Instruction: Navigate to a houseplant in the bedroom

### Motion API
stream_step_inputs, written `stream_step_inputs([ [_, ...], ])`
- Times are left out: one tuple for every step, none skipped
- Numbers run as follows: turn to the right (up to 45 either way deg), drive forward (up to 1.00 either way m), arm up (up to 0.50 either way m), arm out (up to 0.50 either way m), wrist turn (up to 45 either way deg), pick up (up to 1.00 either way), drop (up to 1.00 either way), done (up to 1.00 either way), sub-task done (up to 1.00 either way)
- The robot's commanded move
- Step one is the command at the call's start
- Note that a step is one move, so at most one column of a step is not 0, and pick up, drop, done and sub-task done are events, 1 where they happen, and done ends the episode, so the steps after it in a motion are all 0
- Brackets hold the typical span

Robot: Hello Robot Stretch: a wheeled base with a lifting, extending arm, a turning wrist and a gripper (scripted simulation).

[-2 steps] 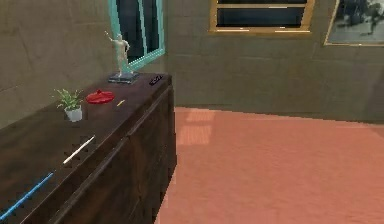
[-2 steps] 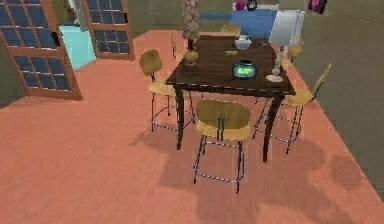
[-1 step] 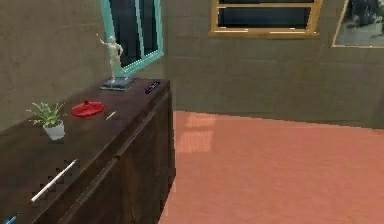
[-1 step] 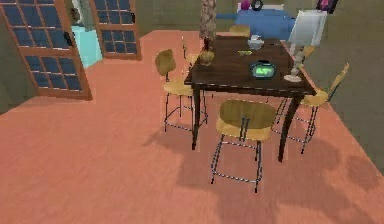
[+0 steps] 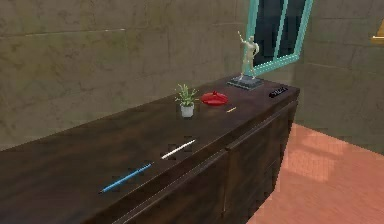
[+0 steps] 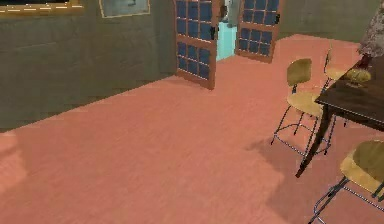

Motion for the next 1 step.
stream_step_inputs([
  [0.0, 0.0, 0.0, 0.0, 0.0, 0.0, 0.0, 1.0, 0.0],
])
